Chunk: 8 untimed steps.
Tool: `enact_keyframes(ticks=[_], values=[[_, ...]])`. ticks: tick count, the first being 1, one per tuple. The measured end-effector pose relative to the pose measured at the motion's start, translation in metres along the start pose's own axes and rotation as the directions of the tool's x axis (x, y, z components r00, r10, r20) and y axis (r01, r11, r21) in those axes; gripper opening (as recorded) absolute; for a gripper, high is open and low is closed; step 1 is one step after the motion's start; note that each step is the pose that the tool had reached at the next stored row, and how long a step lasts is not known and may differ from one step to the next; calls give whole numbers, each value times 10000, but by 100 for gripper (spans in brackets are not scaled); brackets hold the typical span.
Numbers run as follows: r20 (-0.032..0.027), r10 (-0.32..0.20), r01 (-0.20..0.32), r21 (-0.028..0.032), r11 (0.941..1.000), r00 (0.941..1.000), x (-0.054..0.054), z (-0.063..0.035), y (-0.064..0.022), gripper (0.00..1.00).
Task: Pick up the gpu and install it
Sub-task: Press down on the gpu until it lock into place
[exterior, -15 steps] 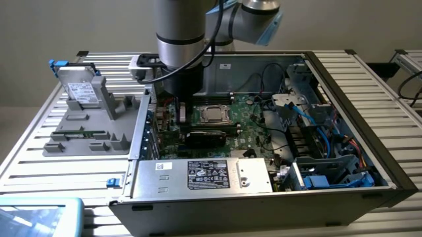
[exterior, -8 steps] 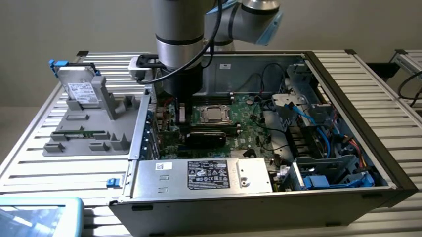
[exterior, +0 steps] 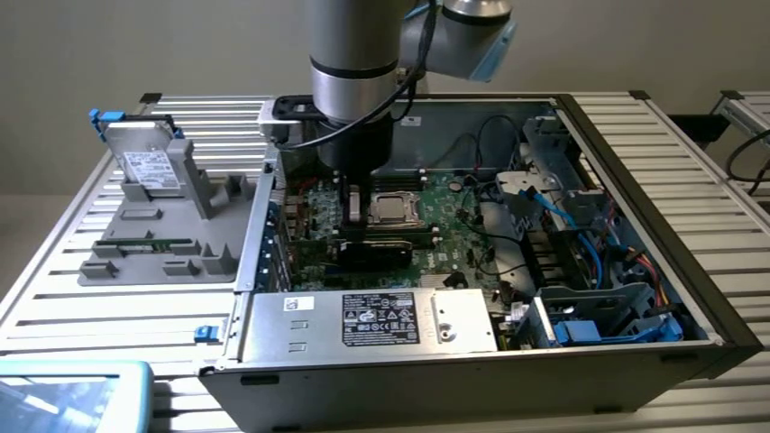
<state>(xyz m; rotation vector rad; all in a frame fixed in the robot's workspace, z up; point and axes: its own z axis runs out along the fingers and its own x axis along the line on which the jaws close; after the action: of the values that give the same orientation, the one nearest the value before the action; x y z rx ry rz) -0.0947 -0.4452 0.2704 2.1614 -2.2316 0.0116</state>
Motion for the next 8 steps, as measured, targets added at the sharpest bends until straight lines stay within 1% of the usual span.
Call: enact_keyframes(ticks=[2, 5, 6, 8], values=[[0, 0, 0, -18, 10000, 10000, 9, -25, -48, 12], [-2, -1, 1, -55, 10000, 10000, 29, -72, -151, 12], [0, -1, 1, -63, 10000, 10000, 35, -72, -172, 12], [0, -2, 2, -64, 10000, 10000, 42, -67, -182, 12]])
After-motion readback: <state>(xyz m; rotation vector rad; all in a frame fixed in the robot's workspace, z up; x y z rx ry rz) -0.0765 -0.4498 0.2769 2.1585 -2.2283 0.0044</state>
